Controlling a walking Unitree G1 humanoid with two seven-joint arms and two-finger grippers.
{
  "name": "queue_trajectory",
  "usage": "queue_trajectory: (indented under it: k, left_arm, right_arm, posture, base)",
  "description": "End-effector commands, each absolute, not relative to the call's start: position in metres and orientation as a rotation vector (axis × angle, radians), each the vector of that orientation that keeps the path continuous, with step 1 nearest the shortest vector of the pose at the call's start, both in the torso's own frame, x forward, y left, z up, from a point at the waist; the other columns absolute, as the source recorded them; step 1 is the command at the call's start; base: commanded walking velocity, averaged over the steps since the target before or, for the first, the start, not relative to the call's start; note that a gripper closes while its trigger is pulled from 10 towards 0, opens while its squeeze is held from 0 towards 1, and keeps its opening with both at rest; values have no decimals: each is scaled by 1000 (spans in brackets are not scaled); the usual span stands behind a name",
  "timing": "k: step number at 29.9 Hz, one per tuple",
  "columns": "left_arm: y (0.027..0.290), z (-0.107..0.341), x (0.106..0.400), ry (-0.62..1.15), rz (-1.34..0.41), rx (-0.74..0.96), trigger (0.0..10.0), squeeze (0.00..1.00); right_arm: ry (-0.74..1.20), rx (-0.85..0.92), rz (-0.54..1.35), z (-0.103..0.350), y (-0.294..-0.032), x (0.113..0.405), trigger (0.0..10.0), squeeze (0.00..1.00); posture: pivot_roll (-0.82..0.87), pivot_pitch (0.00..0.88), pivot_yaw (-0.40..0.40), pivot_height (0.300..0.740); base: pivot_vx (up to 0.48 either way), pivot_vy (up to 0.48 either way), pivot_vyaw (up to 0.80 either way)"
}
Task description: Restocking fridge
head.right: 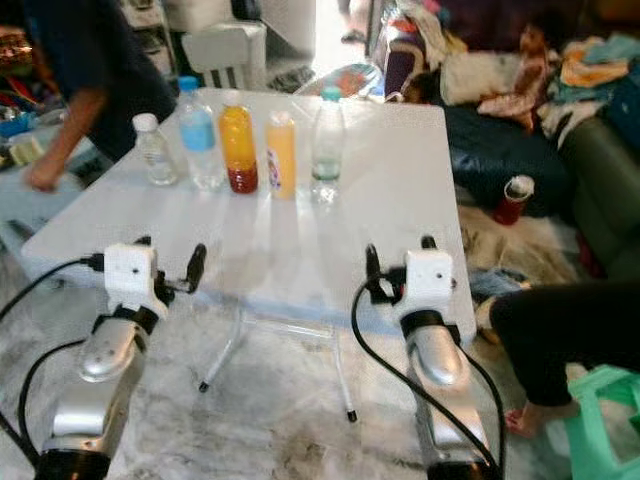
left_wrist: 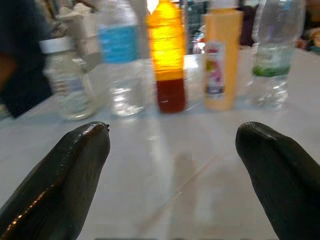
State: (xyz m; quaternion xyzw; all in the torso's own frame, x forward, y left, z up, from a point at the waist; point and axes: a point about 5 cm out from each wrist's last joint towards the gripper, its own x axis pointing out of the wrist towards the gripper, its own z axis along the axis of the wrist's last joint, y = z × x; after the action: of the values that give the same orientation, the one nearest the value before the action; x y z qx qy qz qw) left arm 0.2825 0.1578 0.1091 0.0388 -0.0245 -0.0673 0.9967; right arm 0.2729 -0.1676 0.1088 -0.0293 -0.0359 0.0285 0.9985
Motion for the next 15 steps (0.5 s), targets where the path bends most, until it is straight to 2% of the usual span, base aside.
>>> queue_trajectory:
  k: [1,12,15]
  left_arm:
    - [152,107,281,-38,-152,74,10000,0]
    - [145,106,281,-34,-171,64,10000,0]
    - [144,106,282,-34,-178,60,10000,0]
  right_arm:
    - [-80,-62,58,111,-171,273,10000,0]
    - [-83,-45,85,112,-166,271,10000,0]
    - [-72,-41,72,110,-167,272,10000,0]
  posture:
    - [-18,33,16,740]
    - [-17,31,18,740]
    - [-15,31,13,740]
  base:
    - [420,0,619]
    - [397,0,605]
    - [105,0,0]
